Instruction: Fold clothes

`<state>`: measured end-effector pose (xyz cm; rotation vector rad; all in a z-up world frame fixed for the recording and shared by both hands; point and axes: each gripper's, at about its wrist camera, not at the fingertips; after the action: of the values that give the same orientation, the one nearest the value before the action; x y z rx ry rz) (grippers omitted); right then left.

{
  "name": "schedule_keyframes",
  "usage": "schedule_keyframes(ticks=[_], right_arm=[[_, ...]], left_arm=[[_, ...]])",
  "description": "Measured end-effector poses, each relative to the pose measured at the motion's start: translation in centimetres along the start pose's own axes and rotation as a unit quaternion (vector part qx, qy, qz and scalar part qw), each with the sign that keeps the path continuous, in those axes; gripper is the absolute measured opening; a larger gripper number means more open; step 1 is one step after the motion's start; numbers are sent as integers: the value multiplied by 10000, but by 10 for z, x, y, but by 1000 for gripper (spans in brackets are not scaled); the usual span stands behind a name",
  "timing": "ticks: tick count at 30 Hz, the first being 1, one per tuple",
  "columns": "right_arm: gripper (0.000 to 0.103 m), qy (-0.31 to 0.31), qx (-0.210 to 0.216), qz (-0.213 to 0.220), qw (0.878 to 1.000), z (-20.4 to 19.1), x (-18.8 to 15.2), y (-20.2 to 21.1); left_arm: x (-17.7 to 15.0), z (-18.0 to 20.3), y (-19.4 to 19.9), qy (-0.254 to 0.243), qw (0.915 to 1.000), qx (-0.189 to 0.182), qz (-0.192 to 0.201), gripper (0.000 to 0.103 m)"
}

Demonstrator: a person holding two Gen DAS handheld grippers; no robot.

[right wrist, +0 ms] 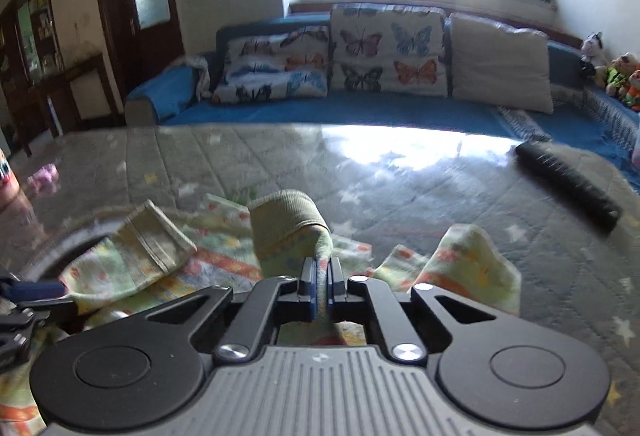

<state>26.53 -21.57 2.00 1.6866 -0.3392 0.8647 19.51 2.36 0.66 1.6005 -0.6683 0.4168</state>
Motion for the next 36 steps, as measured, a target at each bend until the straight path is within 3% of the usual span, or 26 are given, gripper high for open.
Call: schedule_keyframes(ticks=[6,11,15,22,26,32,36], right_arm=[[4,-402,-212,548,9975,31,-17,70],[4,-794,-487,871,9918,56,-49,126],[4,-1279,-676,1022,9842,79,-93,167],[6,-2259,-1278,586,9639,122,-175,186],[13,-2611,-1629,429,9505,134,-208,197],[29,-2626,-1993,997,9388,126,-205,225],[41,-2243,-1824,1212,9496,103,-188,227]], left_arm=[[-21,-24,25,396,9989,207,148,3],[-47,-47,57,811,9957,339,303,2],[-73,-60,82,1116,9922,430,356,1],[-119,-68,107,1440,9877,572,195,1],[-135,-74,120,1633,9847,585,165,1],[-145,-72,129,1643,9845,596,124,1],[-144,-68,128,1604,9853,574,84,2]])
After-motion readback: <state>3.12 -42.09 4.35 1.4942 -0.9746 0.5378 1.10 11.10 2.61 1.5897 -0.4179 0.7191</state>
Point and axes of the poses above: each gripper's, at about its wrist camera, not at the fingertips, and y roughly against the way its jaws point, z to its right, x to its top, and after that the axes turned 7 degrees about -z, right-handed
